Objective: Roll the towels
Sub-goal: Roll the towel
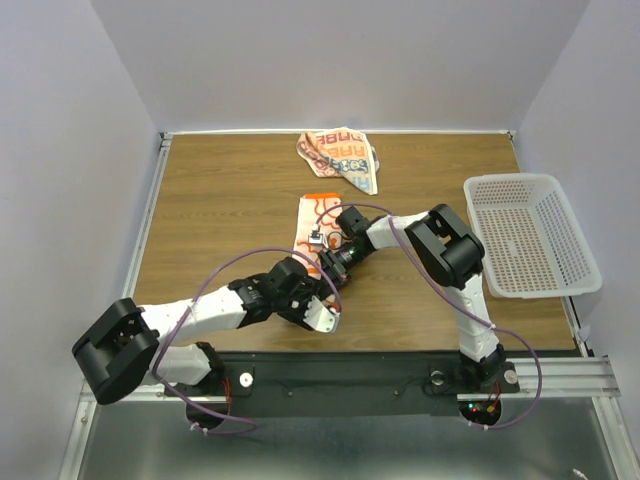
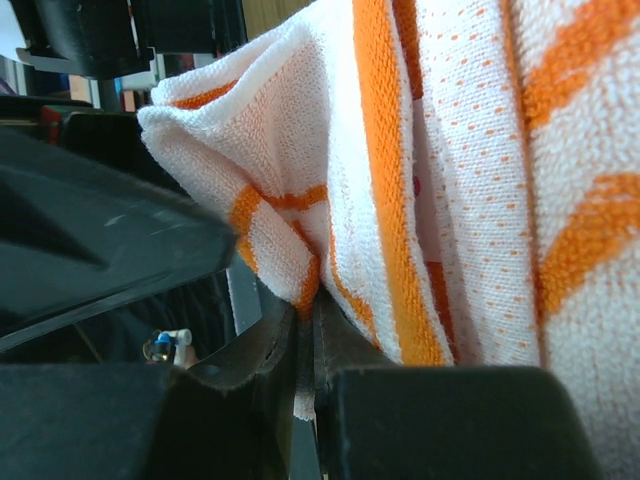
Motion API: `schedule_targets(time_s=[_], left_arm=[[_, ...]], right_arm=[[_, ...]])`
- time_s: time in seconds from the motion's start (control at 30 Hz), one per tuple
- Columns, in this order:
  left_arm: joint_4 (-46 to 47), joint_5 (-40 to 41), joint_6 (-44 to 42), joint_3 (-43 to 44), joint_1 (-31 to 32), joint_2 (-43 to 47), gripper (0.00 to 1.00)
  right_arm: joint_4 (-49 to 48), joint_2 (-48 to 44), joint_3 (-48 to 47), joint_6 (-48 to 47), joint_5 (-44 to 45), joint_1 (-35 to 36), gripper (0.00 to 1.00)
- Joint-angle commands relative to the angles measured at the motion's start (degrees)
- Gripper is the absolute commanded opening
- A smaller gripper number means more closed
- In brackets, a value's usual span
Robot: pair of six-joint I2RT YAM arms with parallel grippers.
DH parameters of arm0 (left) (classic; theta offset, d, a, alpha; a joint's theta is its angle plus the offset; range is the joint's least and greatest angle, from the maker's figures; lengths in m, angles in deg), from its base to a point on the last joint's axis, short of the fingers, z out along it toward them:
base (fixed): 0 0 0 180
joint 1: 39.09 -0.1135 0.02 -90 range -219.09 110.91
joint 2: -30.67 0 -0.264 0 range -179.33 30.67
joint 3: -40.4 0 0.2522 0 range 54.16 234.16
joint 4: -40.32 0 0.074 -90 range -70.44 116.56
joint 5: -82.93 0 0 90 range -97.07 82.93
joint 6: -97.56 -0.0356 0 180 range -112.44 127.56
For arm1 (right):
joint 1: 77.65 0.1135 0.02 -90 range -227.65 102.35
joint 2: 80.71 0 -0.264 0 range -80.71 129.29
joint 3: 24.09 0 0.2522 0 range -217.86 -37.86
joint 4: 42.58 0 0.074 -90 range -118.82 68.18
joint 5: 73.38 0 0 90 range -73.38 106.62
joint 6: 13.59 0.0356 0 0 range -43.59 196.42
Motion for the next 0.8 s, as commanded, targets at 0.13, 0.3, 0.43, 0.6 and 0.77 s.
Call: schedule_targets(time_s=[0.13,0.3,0.43,0.6,0.77], left_arm=[[4.5,3.0,-1.2,-1.1,0.3,-4.8,0.65],[1.3,-0.4,3.4,1.4,-1.5,-6.5,0.28],[-6.0,-7.2,5.7,3.5,-3.0,-6.3,0.19],[-13.1,-12.8,8.9,6.2,-4.1,-8.3,0.16],[-19.1,-20.1,11.7,12.3,-8.9,-13.9,0.18]], right_arm=[[0.4,-0.1,-2.3,0.3,-1.7,-0.7,0.08],[0.5,-1.2,-1.6,-0.4,-0.3,-1.2,0.08],[0.5,-4.8,-2.3,-1.2,3.4,-3.3,0.31],[0.5,-7.8,-6.1,0.7,5.3,-9.7,0.65],[0.7,-15.4,-8.1,2.1,7.5,-17.8,0.89]])
